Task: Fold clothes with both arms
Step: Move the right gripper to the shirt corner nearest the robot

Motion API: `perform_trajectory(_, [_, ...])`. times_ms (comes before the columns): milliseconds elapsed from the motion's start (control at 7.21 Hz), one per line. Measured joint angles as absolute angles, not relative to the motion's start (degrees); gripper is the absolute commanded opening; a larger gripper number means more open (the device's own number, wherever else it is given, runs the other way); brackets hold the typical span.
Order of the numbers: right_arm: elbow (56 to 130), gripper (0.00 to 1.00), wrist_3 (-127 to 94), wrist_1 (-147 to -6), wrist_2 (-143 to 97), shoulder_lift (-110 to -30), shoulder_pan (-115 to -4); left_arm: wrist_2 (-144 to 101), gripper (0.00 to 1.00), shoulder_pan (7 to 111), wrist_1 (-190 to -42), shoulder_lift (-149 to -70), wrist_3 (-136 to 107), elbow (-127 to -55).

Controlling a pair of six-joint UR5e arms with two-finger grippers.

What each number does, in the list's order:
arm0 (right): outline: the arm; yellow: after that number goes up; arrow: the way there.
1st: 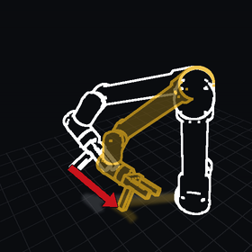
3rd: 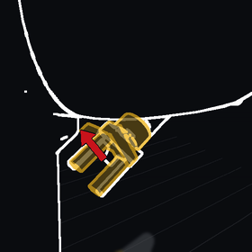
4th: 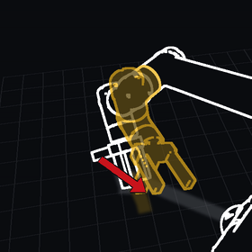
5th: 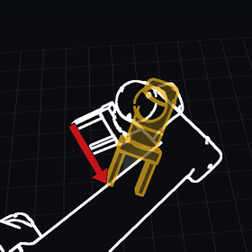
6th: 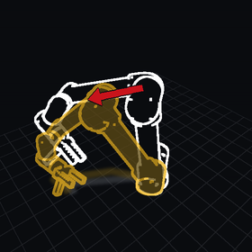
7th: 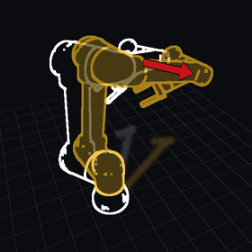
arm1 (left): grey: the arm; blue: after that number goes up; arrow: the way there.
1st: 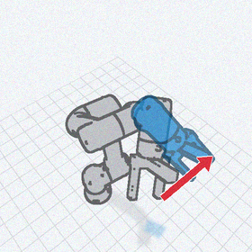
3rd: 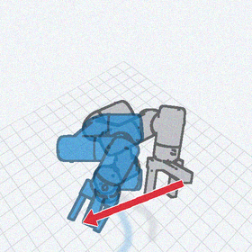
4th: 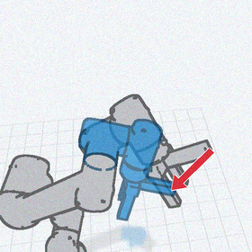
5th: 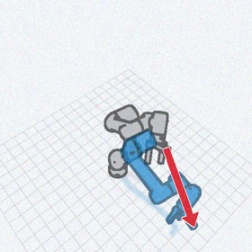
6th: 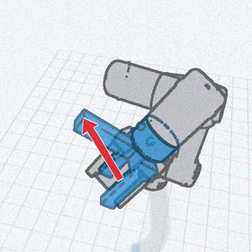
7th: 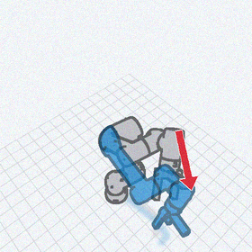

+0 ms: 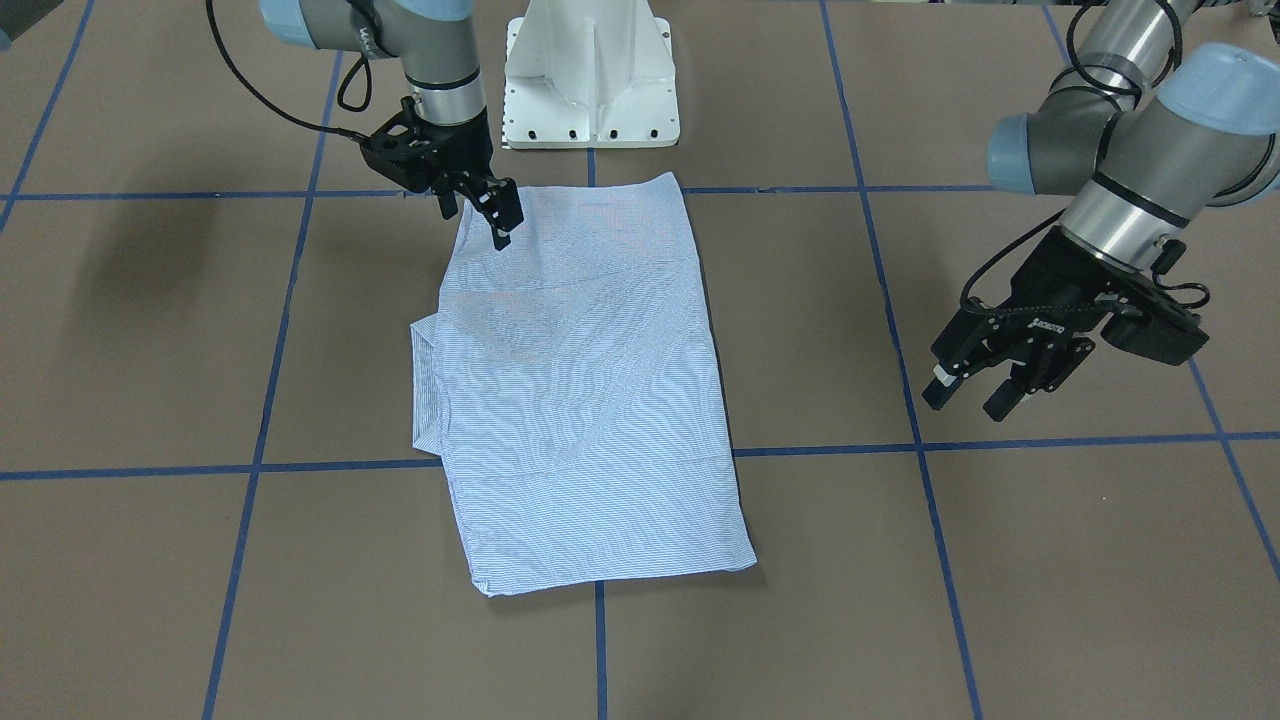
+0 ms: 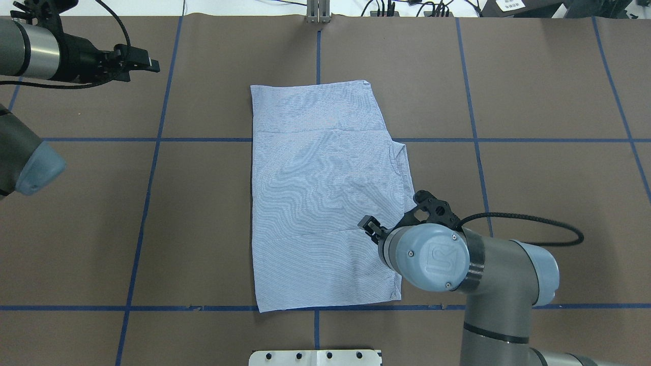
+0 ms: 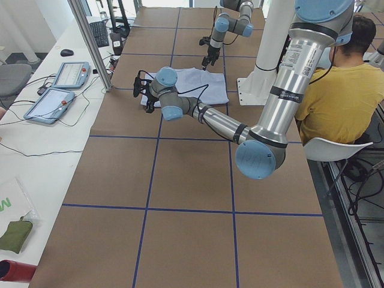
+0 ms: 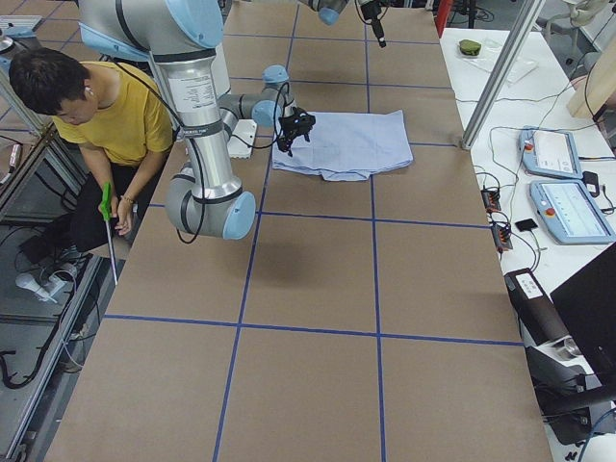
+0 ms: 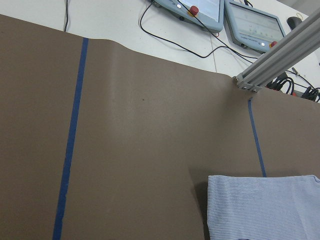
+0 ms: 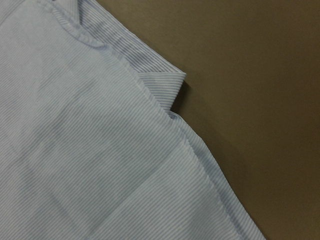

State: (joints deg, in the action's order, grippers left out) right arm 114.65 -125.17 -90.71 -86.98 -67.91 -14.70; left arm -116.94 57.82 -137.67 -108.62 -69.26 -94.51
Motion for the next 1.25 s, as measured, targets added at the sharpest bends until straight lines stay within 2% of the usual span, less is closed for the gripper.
perform_trajectory(416, [113.95,0.88,-135.32,-88.93,-83.32,-70.55,-8.95,-116.82,0.86,57.75,-137.79,-107.77,-69.28,-95.08])
perform_trajectory(694, [113.36,0.81,-135.98,-88.43,-82.62,-71.66,-7.67,-116.78,0.86,57.68,-137.83,-107.67,-69.92,-95.53])
perform_trajectory(833, [113.22,0.67,-135.97,-88.37,-82.58,-71.82,-7.48,-116.75,0.86,57.63,-137.85,-107.66,-70.62,-95.67])
perform_trajectory(971, [113.16,0.32,-135.98,-88.21,-82.59,-72.01,-7.43,-116.73,0.86,57.60,-137.85,-107.66,-71.03,-95.85])
perform_trajectory(1110, [113.16,0.09,-136.12,-87.93,-82.61,-72.06,-7.37,-116.72,0.86,57.58,-137.86,-107.66,-71.20,-95.95])
perform_trajectory(1249, [113.14,0.00,-136.19,-87.73,-82.63,-72.05,-7.34,-116.72,0.86,57.57,-137.84,-107.66,-71.25,-96.01])
